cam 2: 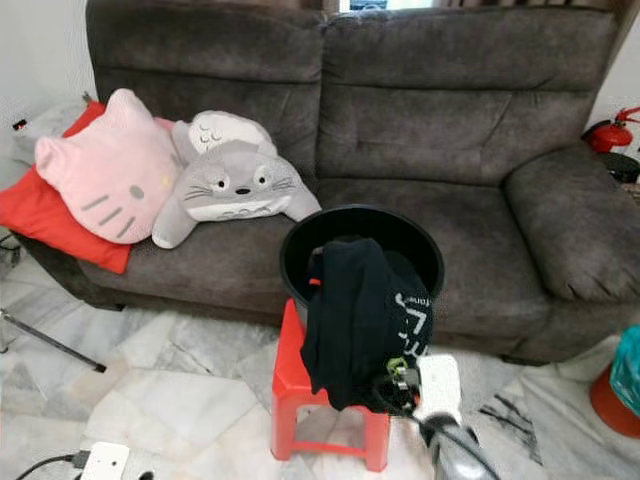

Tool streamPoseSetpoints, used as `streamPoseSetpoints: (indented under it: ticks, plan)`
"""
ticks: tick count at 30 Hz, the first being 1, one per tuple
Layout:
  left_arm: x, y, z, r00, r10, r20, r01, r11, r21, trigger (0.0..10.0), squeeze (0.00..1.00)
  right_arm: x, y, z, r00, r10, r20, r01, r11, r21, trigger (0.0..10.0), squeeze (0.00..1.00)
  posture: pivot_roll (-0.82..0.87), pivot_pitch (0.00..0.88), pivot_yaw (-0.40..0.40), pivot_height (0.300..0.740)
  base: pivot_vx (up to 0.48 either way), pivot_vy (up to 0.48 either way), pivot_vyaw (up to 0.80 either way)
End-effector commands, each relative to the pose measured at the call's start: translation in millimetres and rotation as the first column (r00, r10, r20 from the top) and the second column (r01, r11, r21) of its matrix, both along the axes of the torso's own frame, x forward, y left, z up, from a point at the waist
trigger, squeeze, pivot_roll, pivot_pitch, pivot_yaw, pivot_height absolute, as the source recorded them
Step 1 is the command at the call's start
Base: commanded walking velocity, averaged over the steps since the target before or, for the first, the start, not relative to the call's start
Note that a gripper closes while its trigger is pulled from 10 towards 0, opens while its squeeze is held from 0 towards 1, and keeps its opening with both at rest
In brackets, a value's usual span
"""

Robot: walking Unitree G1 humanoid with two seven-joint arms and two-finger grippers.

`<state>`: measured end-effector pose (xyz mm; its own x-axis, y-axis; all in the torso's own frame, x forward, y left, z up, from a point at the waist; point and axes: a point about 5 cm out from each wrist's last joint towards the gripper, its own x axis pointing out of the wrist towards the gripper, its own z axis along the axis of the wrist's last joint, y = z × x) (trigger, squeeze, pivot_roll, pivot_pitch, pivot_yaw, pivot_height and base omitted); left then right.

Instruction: Hang hanger

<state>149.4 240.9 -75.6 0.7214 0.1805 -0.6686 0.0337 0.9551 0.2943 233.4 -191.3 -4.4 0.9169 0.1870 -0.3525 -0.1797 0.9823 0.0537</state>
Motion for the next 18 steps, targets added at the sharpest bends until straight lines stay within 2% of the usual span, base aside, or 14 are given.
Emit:
streamPoseSetpoints:
  ticks: [1,12,13,15,16,18]
  plan:
    - [-4.6,0.3,-2.6,1.0,-0.013,-0.028,0.013,1.0,0.012,10.0,0.0,-6.5,2.4,-6.6,0.999,0.015,-0.029,-0.015,1.0,0.001,10.0,0.0,-0.13,0.0,0.032,0.74,0.0,0.0,0.0]
    - [-4.3,-1.8,-3.3,0.999,-0.017,-0.031,0.017,1.0,0.007,10.0,0.0,-4.7,2.5,-9.7,0.999,0.029,-0.026,-0.029,0.999,0.014,10.0,0.0,-0.13,0.0,0.032,0.74,0.0,0.0,0.0]
    - [-4.5,-1.8,-3.3,0.999,-0.017,-0.032,0.018,1.0,0.007,10.0,0.0,-4.8,2.7,-9.6,0.999,0.03,-0.024,-0.03,0.999,0.014,3.8,0.0,-0.13,0.0,0.032,0.74,0.0,0.0,0.0]
    - [-4.7,-1.8,-3.5,0.999,-0.018,-0.033,0.018,1.0,0.007,10.0,0.0,-4.7,2.3,-9.5,0.999,0.025,-0.021,-0.024,1.0,0.013,3.8,0.0,-0.13,0.0,0.032,0.74,0.0,0.0,0.0]
    - [-4.9,-1.7,-3.5,0.999,-0.017,-0.034,0.018,1.0,0.008,10.0,0.0,-4.6,2.1,-9.6,1.0,0.022,-0.018,-0.022,1.0,0.013,0.0,0.0,-0.13,0.0,0.033,0.74,0.0,0.0,0.0]
    - [-5.3,-1.4,-3.6,0.999,-0.017,-0.035,0.017,1.0,0.009,10.0,0.0,-4.2,1.5,-9.7,1.0,0.019,-0.014,-0.018,1.0,0.012,0.0,0.0,-0.13,0.0,0.033,0.74,0.0,0.0,0.0]
